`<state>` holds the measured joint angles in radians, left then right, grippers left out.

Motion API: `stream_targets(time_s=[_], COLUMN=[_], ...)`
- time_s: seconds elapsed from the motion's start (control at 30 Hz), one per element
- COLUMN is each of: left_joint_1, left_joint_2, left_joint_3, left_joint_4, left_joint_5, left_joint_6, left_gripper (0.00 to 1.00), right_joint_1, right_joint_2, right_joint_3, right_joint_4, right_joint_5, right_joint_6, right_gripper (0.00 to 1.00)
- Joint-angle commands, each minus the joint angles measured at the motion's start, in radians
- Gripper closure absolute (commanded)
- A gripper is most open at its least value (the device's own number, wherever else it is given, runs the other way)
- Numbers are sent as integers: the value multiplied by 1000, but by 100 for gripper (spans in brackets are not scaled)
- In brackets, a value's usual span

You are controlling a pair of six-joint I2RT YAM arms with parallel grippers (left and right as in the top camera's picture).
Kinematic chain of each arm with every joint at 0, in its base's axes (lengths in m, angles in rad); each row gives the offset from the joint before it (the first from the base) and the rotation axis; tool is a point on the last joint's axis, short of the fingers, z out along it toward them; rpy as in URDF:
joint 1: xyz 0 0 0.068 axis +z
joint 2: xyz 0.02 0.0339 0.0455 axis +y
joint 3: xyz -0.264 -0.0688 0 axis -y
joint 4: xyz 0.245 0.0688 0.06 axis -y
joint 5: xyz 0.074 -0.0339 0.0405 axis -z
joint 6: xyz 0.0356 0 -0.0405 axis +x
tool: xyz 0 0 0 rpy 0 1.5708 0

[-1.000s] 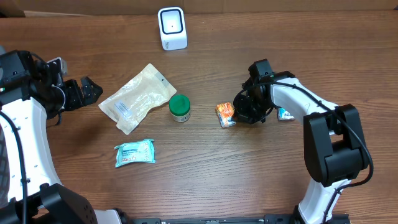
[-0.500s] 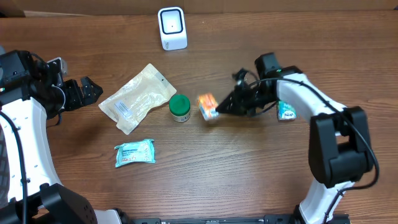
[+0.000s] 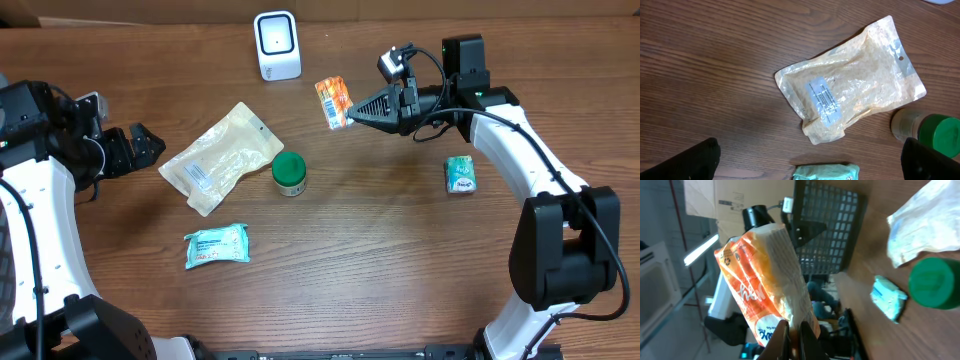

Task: Scan the item barcode
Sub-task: 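Lift the orange box up and back with the right gripper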

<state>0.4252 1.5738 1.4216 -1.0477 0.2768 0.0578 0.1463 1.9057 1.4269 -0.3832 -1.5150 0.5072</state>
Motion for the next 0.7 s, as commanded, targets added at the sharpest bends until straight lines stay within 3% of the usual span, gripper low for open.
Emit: stream_targets(time_s=[0.0,0.43,0.67], left_joint_1=[-7,-7,-7], left_joint_2=[-10,-10,-10], left_joint_3=[1,0,0], left_joint_4=[3,3,3], left_joint_5=[5,5,5], left_joint_6=[-10,-10,-10], left_gripper=[0,0,0], right_joint_1=[-1,-1,5], right_joint_2=[-26,-26,-26], right_joint_3=[15,15,14], right_joint_4=[27,35,-37], right_joint_5=[-55,-15,143], right_joint_6=[119,117,38], right_gripper=[96,96,96])
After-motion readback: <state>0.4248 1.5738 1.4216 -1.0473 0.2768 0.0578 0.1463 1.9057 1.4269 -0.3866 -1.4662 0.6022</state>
